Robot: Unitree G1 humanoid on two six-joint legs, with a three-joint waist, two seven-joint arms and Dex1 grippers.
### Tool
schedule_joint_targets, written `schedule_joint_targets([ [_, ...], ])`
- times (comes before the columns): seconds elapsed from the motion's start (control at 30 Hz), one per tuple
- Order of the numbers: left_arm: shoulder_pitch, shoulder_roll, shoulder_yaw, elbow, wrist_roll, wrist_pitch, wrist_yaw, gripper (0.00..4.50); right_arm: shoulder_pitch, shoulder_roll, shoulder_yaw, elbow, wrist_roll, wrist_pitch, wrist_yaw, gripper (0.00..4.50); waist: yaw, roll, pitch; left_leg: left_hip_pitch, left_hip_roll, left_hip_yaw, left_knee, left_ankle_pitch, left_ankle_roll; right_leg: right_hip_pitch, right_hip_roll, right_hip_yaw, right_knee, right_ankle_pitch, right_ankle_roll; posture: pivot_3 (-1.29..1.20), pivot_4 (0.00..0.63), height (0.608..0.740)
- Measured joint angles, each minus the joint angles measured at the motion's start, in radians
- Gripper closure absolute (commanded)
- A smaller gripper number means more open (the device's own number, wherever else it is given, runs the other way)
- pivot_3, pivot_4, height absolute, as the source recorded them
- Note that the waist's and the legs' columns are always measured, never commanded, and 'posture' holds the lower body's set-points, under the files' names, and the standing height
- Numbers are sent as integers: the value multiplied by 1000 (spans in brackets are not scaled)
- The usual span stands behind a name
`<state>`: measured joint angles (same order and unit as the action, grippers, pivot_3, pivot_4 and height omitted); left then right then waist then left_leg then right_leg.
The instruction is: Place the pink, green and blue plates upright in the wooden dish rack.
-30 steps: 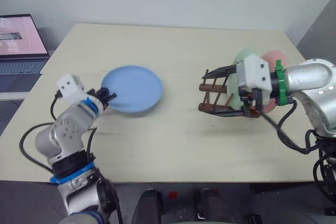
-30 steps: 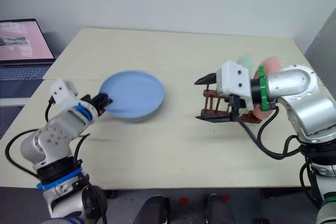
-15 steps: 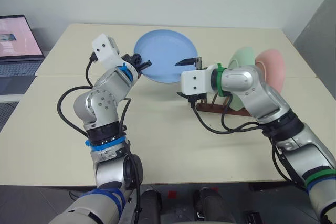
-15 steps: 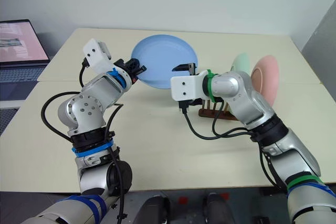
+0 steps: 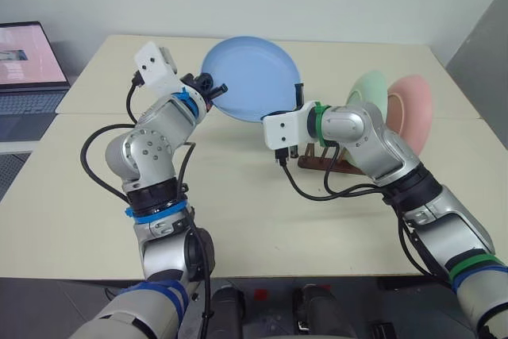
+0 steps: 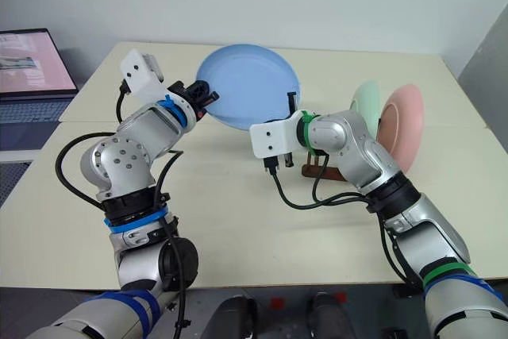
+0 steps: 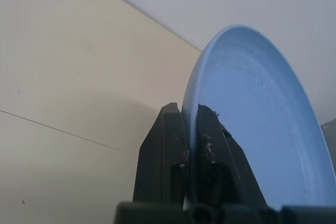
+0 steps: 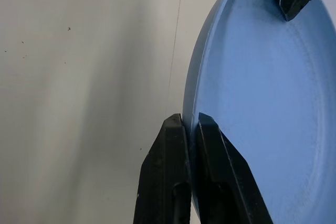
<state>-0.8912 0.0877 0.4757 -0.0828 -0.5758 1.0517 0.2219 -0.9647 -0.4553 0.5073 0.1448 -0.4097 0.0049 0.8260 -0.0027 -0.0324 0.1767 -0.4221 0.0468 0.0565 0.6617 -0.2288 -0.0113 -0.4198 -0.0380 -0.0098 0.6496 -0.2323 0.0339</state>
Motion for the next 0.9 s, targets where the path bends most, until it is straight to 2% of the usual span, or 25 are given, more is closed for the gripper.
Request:
schedule_joint_targets([
  [0.07,14,40,-21,-3,-5,8,-42,4500,0,7,0,5,0,-7,0,4467,0,0,0,0,0,0,0,0,0,0,0,0,0,0,0,0,150,740],
  [0.27,82,245,-128,-42,-26,-38,-311,2842,-1,-2,-32,4,2,-17,0,4500,-3,0,0,0,0,0,-1,1,-3,-1,0,0,1,0,0,0,150,740],
  [0.43,150,482,-129,1,-2,-275,-624,1323,8,11,-139,-84,119,57,26,4500,-8,1,0,1,1,1,-2,1,-3,-2,1,0,2,0,-1,0,150,740],
  [0.57,270,589,-208,24,91,-491,-832,74,24,58,-241,-217,265,222,43,4500,-4,1,0,1,1,1,-2,1,-3,-1,0,0,2,-1,-1,0,150,740],
  [0.7,379,615,-302,29,169,-675,-984,28,63,125,-398,-357,454,468,4,4500,11,1,0,-2,2,1,0,0,-3,-2,-2,-1,1,-1,-2,0,150,740],
  [0.77,393,617,-329,-13,144,-682,-1056,28,84,154,-489,-429,555,602,-37,4500,13,1,0,-3,2,1,1,0,-3,-2,-2,-1,0,0,-2,0,150,740],
  [0.9,415,682,-358,-146,62,-639,-1201,28,147,195,-652,-557,734,864,-136,4500,8,1,0,-3,2,1,0,0,-3,-2,-2,-1,0,0,-2,0,150,740],
])
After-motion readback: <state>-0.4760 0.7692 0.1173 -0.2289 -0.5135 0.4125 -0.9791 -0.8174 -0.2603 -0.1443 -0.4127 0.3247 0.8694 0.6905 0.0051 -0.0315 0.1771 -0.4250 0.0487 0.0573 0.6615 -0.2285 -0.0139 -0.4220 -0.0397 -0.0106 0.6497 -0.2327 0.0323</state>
